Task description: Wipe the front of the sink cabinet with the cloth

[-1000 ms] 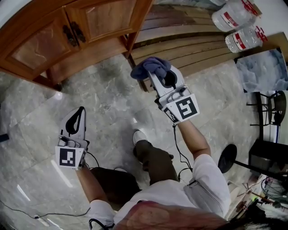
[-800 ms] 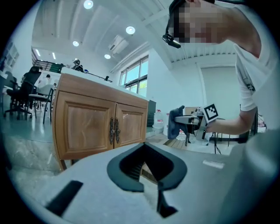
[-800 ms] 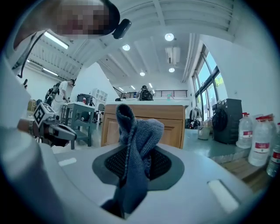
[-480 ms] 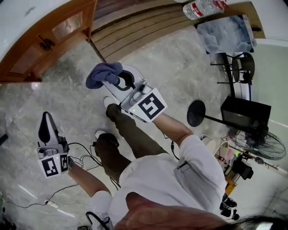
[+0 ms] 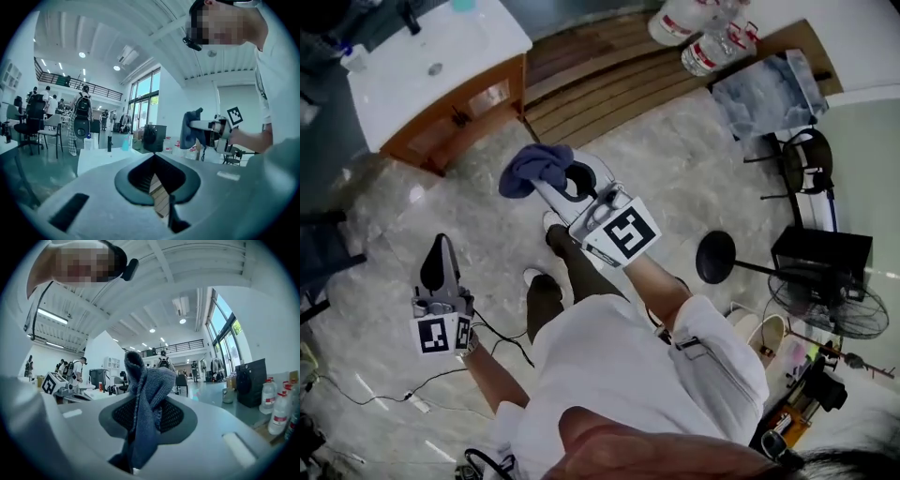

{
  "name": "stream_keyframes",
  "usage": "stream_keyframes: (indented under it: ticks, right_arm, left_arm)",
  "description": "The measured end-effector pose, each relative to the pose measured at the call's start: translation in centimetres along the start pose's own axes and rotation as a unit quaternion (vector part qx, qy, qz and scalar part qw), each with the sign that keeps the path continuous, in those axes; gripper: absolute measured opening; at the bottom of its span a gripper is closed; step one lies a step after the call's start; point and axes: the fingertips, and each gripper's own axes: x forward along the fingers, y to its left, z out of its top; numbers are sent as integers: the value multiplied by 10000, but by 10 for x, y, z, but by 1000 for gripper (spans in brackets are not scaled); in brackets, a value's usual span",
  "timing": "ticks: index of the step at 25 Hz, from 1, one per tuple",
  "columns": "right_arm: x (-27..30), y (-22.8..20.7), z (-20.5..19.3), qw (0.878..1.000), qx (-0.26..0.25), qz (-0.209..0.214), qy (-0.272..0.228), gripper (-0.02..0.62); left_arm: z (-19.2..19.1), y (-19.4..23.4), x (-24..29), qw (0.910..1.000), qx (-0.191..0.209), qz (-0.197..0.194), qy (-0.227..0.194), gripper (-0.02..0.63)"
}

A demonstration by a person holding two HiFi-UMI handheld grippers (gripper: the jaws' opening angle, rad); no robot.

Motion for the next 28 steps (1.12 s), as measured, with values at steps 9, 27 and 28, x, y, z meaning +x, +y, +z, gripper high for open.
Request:
stream_keyframes:
  ticks: [9,27,28]
  right_arm:
    - [-27,92,51,9996,-183,-35,-225,107]
    - [-66,95,77,9970,-755,-89,-148,100]
    - [-63,95,73,9970,-754,-80,-120,100]
  left_arm:
    - [54,-16,-75,9981,231,-264,-507,5]
    - [77,-44,-98,9974,472,-287,-453,5]
    - [76,-42,-98,9976,458,-276,-448,5]
